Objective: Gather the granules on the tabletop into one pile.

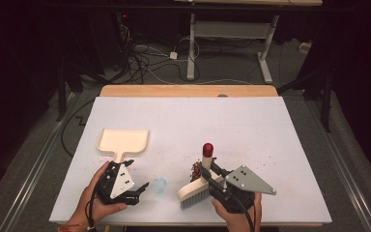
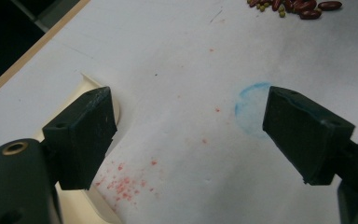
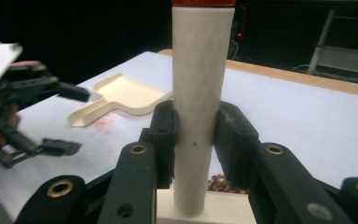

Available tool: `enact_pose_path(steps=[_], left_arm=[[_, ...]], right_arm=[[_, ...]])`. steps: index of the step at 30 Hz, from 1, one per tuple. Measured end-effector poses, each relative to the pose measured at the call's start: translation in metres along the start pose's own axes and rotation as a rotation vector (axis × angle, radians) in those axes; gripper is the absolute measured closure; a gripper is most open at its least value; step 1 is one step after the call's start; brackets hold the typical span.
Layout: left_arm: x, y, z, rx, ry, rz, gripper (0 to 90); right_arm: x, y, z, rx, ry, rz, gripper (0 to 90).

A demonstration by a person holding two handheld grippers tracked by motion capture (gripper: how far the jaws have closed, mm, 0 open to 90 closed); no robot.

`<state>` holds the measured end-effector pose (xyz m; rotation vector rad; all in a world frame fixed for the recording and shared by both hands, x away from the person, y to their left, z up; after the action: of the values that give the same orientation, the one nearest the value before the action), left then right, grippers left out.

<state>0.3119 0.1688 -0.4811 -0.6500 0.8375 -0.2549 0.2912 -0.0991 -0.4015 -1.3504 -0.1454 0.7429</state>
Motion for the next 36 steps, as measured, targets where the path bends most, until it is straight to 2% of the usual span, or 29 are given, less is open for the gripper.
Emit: enact_pose_path(steps=[4, 8, 11, 13, 20, 24, 28, 33, 36], left_arm=[[0.0, 0.001, 0.0, -0.004, 0.0, 0.001, 16.6], [0.001, 0.0, -0.001, 0.001, 0.002, 0.004, 16.6], [0.001, 0.0, -0.001, 0.001, 0.005, 0.006, 16.6], [0.001, 0.0, -0.001, 0.001, 0.004, 0.006, 16.6], [0.0, 0.001, -0.001, -0.001, 0.0, 0.007, 16.6], [-0.001, 0.001, 0.0, -0.002, -0.004, 0.005, 16.6], [-0.001, 0.0, -0.001, 0.002, -0.002, 0.004, 16.6], [0.0, -0.001, -0.001, 0.005, -0.002, 0.002, 16.6], [0.0, -0.001, -0.001, 0.008, -0.001, 0.005, 16.6]], right_arm=[[0.005, -0.01, -0.02, 0.015, 0.065, -0.045, 70.6], [0.008, -0.02, -0.041, 0.06, 0.106, -0.075, 70.7], [0.009, -0.023, -0.051, 0.072, 0.124, -0.075, 70.6], [0.008, -0.024, -0.053, 0.073, 0.113, -0.065, 70.6], [-0.014, -0.024, -0.036, 0.031, 0.017, -0.028, 70.6], [-0.027, -0.019, -0.021, 0.015, -0.037, 0.002, 70.6], [-0.032, -0.01, -0.003, 0.011, -0.089, 0.027, 70.6], [-0.021, 0.005, 0.005, 0.013, -0.03, 0.012, 70.4], [-0.013, 0.008, 0.007, -0.024, 0.008, -0.018, 70.6]])
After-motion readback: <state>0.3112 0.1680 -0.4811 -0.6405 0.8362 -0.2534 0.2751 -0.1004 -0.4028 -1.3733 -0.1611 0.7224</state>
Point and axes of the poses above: each handheld gripper's, and its own axes: x roughly forward along the jaws, y roughly out of its underside, z roughly to its left, the point moved 6 cm from there along x, roughly forward along the jaws, and after that the axes turned 13 degrees about x, right-handed, at the moved point
